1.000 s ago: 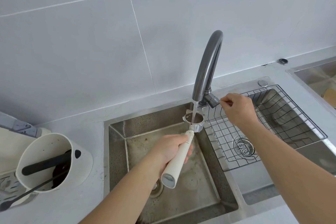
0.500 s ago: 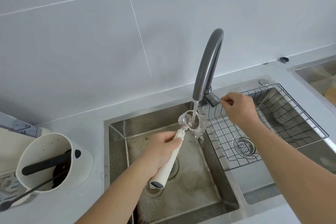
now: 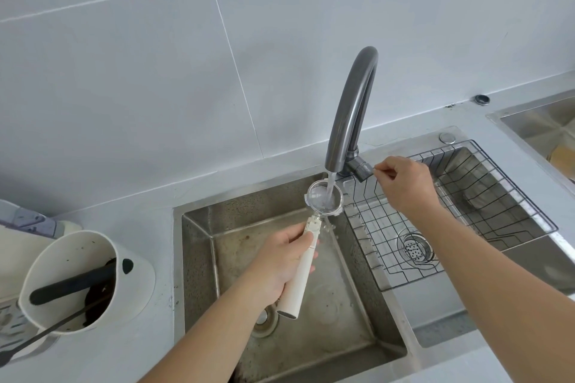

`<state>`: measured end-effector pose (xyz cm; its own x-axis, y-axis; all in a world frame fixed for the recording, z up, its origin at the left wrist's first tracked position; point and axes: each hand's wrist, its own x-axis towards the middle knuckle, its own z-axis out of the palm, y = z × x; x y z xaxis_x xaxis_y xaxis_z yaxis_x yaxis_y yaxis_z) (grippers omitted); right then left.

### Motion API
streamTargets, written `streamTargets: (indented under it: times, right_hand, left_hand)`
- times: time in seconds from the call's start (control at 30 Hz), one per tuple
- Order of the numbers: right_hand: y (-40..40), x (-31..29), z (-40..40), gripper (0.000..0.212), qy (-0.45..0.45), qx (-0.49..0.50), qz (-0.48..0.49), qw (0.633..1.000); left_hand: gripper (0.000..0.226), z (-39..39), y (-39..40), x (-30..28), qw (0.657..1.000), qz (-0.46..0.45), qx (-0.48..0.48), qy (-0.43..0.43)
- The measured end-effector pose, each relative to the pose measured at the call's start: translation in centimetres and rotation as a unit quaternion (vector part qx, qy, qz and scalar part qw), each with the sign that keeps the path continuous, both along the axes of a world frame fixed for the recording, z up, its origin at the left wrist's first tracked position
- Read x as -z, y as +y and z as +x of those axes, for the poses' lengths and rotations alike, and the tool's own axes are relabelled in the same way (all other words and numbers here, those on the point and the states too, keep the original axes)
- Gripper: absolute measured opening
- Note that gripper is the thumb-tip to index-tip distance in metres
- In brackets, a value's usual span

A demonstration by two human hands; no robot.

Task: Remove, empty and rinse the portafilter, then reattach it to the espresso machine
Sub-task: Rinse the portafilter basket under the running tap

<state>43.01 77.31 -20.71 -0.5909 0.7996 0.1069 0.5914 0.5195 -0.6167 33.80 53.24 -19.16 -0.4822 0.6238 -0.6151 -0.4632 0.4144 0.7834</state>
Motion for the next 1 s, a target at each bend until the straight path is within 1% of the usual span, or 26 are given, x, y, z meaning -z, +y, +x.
streamTargets:
  times: [0.17,0.27,0.37,0.63,0.83,0.9,1.0]
  right_hand:
    - [0.0,0.1,0.0,0.012,0.002,-0.001,-0.001,1.0]
    - [0.0,0.1,0.0,0.012,0.004,-0.001,-0.004,1.0]
    - [0.0,0.2,0.0,0.011,0.01,0.0,-0.005,1.0]
    - [0.1,0.3,0.1,0.011,0.019,-0.002,0.003,1.0]
    - [0.1,0.5,0.1,0.01,0.021,0.002,-0.003,1.0]
    - [0.1,0.5,0.1,0.011,0.018,0.003,-0.004,1.0]
    - [0.1,0.5,0.1,0.011,0.017,0.003,-0.01,1.0]
  left_hand:
    - [0.014,0.3,0.3,0.0,0.997,0.008,-0.028,-0.073]
    - [0.012,0.4,0.6,0.0,0.994,0.007,-0.045,-0.103]
    - [0.016,0.3,0.7,-0.2,0.992,-0.008,-0.056,-0.116]
    - [0.021,0.1,0.4,-0.2,0.988,-0.06,-0.029,-0.142]
    - [0.024,-0.4,-0.2,-0.2,0.989,-0.098,0.009,-0.108]
    - [0.023,-0.6,-0.6,-0.3,0.991,-0.109,0.023,-0.072]
    - [0.012,-0.7,-1.0,-0.9,0.992,-0.122,0.041,0.0]
